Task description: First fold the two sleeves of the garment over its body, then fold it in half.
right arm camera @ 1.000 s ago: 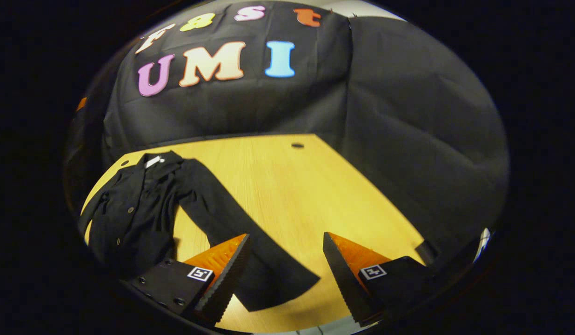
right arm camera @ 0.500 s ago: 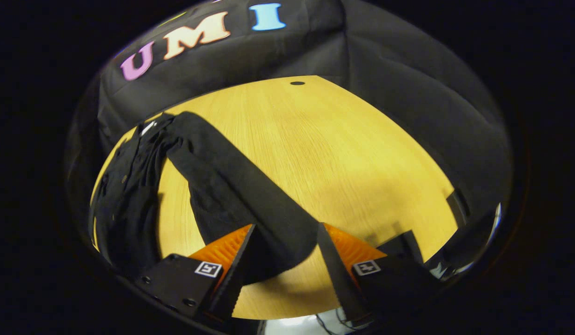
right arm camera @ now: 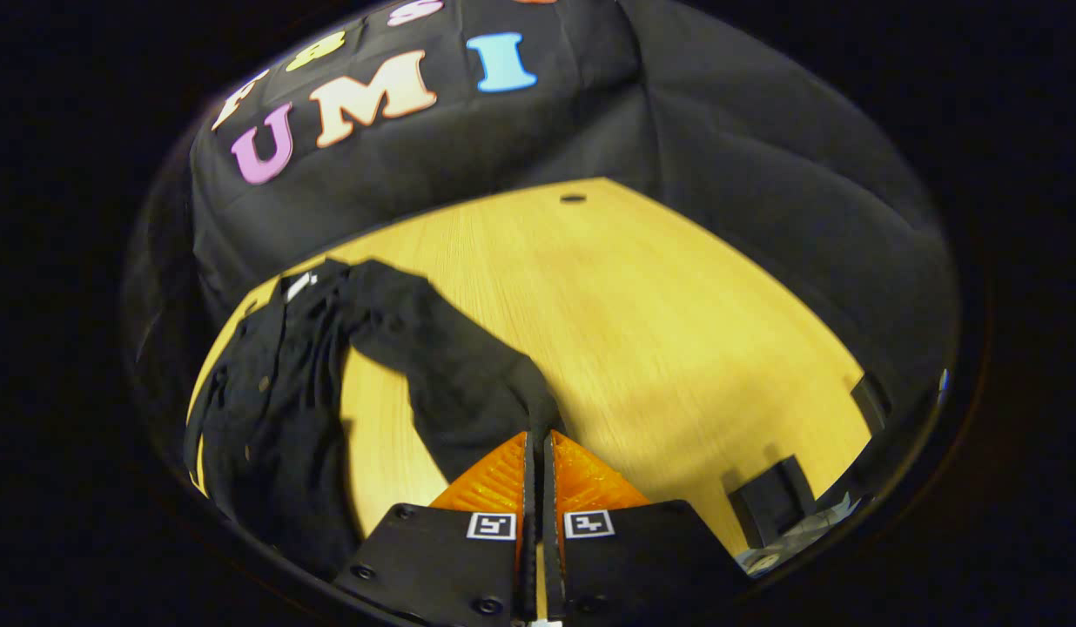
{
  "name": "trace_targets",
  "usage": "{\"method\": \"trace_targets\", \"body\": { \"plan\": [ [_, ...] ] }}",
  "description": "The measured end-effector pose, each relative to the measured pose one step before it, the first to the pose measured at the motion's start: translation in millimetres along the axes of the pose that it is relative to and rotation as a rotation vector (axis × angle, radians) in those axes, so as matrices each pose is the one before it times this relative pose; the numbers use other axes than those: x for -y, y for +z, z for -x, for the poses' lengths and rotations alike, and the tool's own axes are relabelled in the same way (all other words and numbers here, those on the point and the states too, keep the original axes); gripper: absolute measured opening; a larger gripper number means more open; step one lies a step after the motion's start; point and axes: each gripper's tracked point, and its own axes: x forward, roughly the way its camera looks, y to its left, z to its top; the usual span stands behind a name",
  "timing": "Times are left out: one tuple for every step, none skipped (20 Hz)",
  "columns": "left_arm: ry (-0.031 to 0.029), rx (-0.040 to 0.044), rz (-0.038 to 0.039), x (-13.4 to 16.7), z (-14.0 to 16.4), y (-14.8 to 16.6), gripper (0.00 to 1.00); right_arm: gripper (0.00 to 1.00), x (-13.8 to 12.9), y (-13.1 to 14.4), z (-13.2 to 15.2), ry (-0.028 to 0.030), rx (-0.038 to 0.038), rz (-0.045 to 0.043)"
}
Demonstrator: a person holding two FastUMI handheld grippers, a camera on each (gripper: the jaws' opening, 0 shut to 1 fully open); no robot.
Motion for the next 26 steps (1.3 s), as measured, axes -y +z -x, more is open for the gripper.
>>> {"method": "trace_targets", "body": {
  "plan": [
    [0.00361,0.00768,0.00135,-8.33,-1.25,3.31,0.92,0.06,-13.54,16.09,5.44,0.02159,0.03609,-0.02407],
    [0.00479,0.00461,-0.00084,-7.17,-2.32,1.89,0.92,0.06,-12.65,16.53,2.28,0.01956,0.02966,-0.00535],
    [0.00677,-0.00391,-0.0044,-7.75,-1.3,-4.13,0.92,0.06,-10.15,14.95,1.94,0.01139,0.03277,0.00415],
    [0.00501,-0.00382,-0.00114,-7.27,-1.2,-2.35,0.91,0.06,-13.84,14.24,1.49,0.01931,0.02177,0.01038],
    [0.00442,-0.00007,0.0034,-6.28,-0.4,-0.93,0.92,0.06,-15.2,13.61,2.92,0.02118,0.02667,0.01452],
    [0.00939,-0.00442,0.00353,-9.03,-1.63,-1.58,0.92,0.06,-13.6,13.35,0.74,0.0148,0.02399,0.02129],
    [0.01361,-0.00464,0.002,-9.56,-0.9,-3.27,0.92,0.06,-14.08,10.82,-0.41,0.01376,0.01914,0.02499],
    [0.01433,-0.00103,0.00347,-10.53,-0.48,-0.5,0.92,0.06,-14.19,12.43,-0.96,0.01646,0.02114,0.02349],
    [0.01647,-0.00057,0.00206,-10.67,1.62,-0.9,0.92,0.06,-15.75,11.9,-0.64,0.01761,0.02209,0.02252],
    [0.01679,-0.00277,-0.00012,-11.0,-0.15,-1.22,0.92,0.06,-15.23,10.57,-2.58,0.01961,0.01621,0.02136],
    [0.01802,-0.00448,0.00028,-10.93,0.49,-2.92,0.92,0.06,-12.95,8.63,3.15,0.02207,0.0218,0.01903],
    [0.01812,-0.00495,0.00181,-11.23,0.9,-2.16,0.92,0.06,-13.18,7.64,0.24,0.02383,0.01558,0.01646],
    [0.01785,-0.00559,0.00304,-11.09,0.92,-3.05,0.92,0.06,-13.85,5.52,-3.89,0.02325,0.01323,0.01302],
    [0.01701,-0.0063,0.00341,-10.54,0.73,-2.12,0.92,0.06,-13.78,6.41,-4.09,0.02156,0.01062,0.01017],
    [0.01728,-0.00477,0.00236,-10.74,2.36,-2.57,0.92,0.03,-12.55,3.64,-4.92,0.02022,0.00474,0.00989],
    [0.01896,-0.00313,0.00108,-11.23,1.57,-1.65,0.92,0.06,-15.73,5.25,-6.86,0.02312,0.00579,0.01009],
    [0.02264,-0.00336,0.00094,-13.22,1.08,-2.23,0.92,0.06,-10.78,2.88,-4.73,0.01455,-0.00021,0.00667],
    [0.01671,-0.00259,0.00046,-10.91,1.9,-1.55,0.9,0.06,-11.14,1.17,-3.93,0.01614,-0.00009,0.00452],
    [0.01478,-0.00414,0.00071,-8.48,-0.63,-1.57,0.9,0.06,-10.87,2.25,-3.54,0.01522,0.00198,0.00198],
    [0.01404,-0.00513,0.0017,-7.8,1.49,-2.71,0.92,0.06,-12.56,0.57,-3.69,0.01777,-0.00116,0.00272],
    [0.01154,-0.00528,0.00325,-7.41,0.64,-2.47,0.92,0.06,-9.2,0.15,-3.22,0.01236,-0.00074,0.00415],
    [0.01192,-0.00571,0.00312,-8.68,1.53,-1.88,0.92,0.06,-9.95,0.32,-3.56,0.01154,-0.00042,0.00825],
    [0.01097,-0.005,0.00171,-8.12,0.91,-1.97,0.92,0.06,-10.53,1.02,-3.29,0.0138,-0.00016,0.00845],
    [0.01077,-0.0041,0.00039,-7.71,1.45,-2.2,0.92,0.06,-11.93,0.5,-2.45,0.01596,0.00196,0.0076],
    [0.01003,-0.00318,-0.00114,-6.75,-0.36,-1.91,0.92,0.06,-11.69,1.69,-2.95,0.01593,0.00077,0.00922],
    [0.00882,-0.00509,-0.00287,-6.81,0.01,-1.95,0.92,0.06,-12.04,-0.31,-4.42,0.01665,0.00222,0.01093]
  ]
}}
